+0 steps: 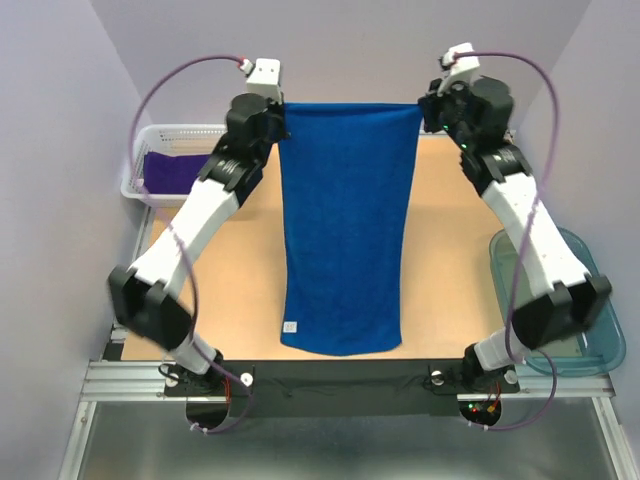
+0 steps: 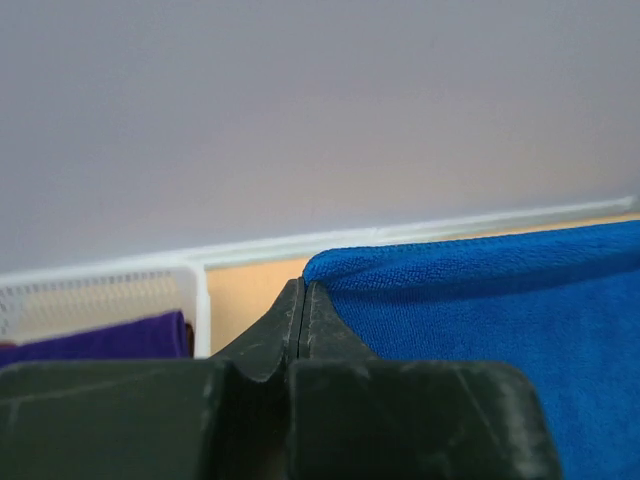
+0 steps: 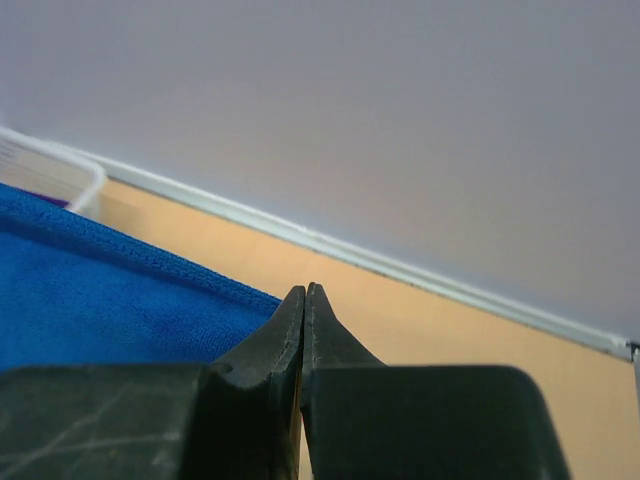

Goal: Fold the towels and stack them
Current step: Flatten out the crumpled towel, then fold the towel

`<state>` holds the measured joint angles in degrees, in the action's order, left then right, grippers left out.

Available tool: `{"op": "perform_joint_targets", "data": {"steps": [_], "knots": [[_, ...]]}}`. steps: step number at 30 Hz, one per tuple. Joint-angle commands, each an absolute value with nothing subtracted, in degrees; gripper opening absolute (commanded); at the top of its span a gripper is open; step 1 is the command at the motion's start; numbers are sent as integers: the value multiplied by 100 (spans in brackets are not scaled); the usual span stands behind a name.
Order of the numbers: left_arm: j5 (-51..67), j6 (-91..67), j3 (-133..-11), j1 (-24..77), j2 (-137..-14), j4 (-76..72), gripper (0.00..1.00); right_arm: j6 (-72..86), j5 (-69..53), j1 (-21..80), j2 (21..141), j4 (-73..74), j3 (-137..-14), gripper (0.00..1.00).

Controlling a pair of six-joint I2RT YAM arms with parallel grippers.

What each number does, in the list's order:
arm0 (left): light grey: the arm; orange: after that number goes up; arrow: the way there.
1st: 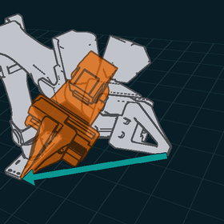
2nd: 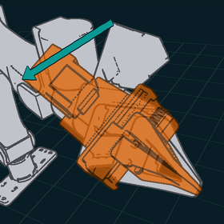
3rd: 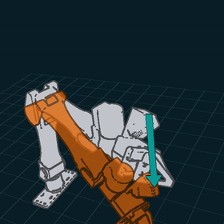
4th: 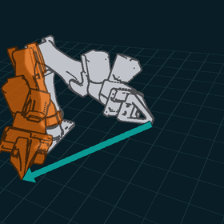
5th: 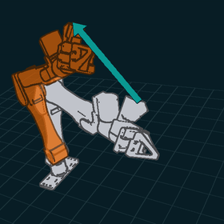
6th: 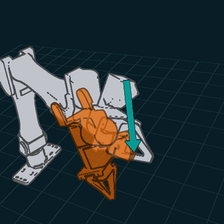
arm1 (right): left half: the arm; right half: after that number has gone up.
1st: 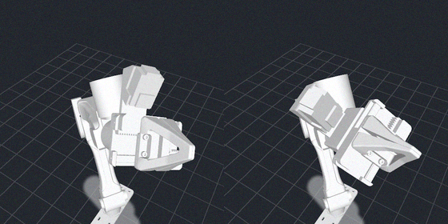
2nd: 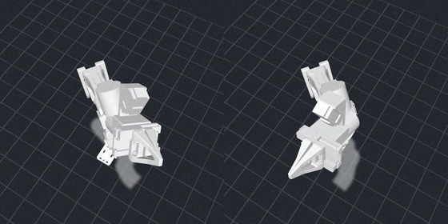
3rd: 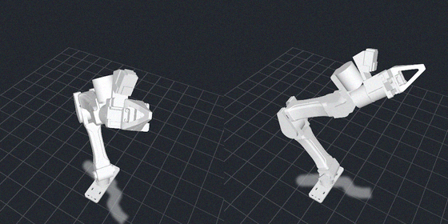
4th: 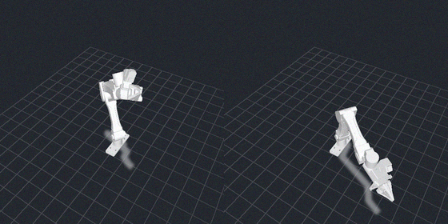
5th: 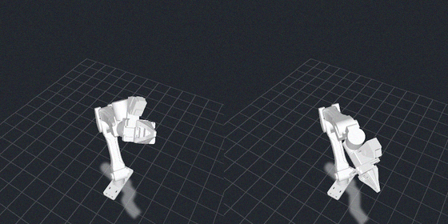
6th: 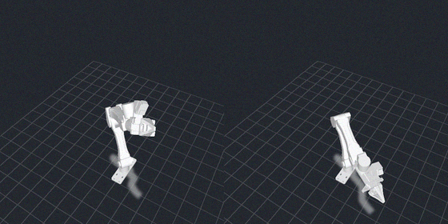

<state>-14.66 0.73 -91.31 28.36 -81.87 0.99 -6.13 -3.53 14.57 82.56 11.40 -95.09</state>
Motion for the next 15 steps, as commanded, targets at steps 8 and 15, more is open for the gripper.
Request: {"op": "perform_joint_targets", "data": {"steps": [8, 15], "knots": [[-1240, -35, -10810, 2013, -11170, -466, 0, -1291, 177, 1187, 10685, -140, -10168, 0], [-739, -88, -10540, 1784, -11593, -641, 0, -1494, -272, 1187, 11145, -237, -9872, 1]]}}
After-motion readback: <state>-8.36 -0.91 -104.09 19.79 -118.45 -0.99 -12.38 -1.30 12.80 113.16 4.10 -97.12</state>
